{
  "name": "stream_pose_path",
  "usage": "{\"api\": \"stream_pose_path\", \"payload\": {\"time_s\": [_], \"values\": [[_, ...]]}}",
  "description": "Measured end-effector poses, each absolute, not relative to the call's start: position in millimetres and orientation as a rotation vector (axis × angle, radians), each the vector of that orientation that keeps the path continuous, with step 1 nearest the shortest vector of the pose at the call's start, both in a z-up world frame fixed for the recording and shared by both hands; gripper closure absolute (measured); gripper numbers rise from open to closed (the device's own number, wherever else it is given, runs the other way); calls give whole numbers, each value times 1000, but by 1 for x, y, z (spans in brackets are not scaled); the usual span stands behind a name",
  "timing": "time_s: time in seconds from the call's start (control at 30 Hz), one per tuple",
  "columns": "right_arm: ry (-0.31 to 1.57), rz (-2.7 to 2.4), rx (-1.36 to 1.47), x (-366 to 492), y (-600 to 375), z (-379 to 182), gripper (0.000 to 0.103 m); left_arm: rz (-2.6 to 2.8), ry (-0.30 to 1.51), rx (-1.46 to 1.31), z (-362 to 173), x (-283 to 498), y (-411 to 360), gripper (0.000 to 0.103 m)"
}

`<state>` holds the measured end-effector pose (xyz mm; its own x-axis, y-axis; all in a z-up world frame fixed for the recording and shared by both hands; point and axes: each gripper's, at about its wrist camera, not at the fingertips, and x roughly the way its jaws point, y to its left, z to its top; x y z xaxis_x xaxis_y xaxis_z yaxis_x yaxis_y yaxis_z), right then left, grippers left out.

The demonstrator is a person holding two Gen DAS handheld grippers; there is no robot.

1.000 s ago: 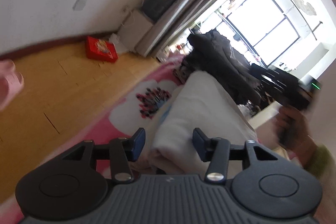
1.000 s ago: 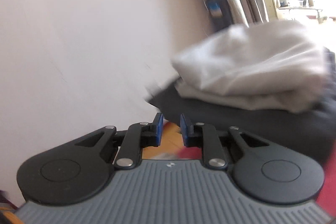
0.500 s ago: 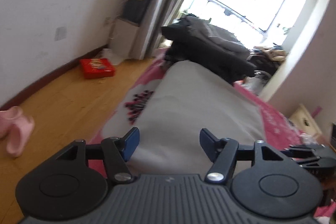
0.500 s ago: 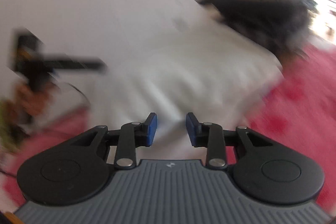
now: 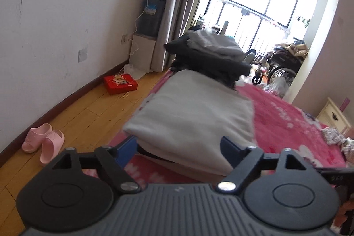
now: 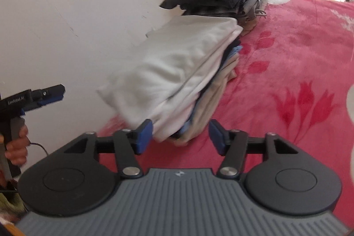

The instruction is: Fold clothes

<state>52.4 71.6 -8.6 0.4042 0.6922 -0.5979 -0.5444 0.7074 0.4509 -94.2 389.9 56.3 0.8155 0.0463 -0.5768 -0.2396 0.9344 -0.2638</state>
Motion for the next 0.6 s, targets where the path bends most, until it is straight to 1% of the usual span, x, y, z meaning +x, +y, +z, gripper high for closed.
{"api": "stream_pose_path", "payload": {"time_s": [0.03,0.07,0.1,0.17,0.23,0.3,0.33,0.6], "values": [[846,787,186,45,74,-6,37,165,597,-347,61,-100,382,9],[842,790,168,35,75,-3,33,179,596,-356,66,-105,375,9],[839,792,150,24,76,1,31,193,596,-361,70,-108,368,8],[822,793,117,8,80,6,22,219,595,-362,77,-114,357,4],[804,791,85,-8,83,10,21,247,586,-344,84,-120,346,3],[786,774,52,-22,85,15,14,276,571,-326,90,-126,336,0],[777,765,36,-29,86,17,12,283,566,-321,93,-128,332,0],[735,671,-17,-57,83,33,12,310,605,-286,100,-132,299,0]]}}
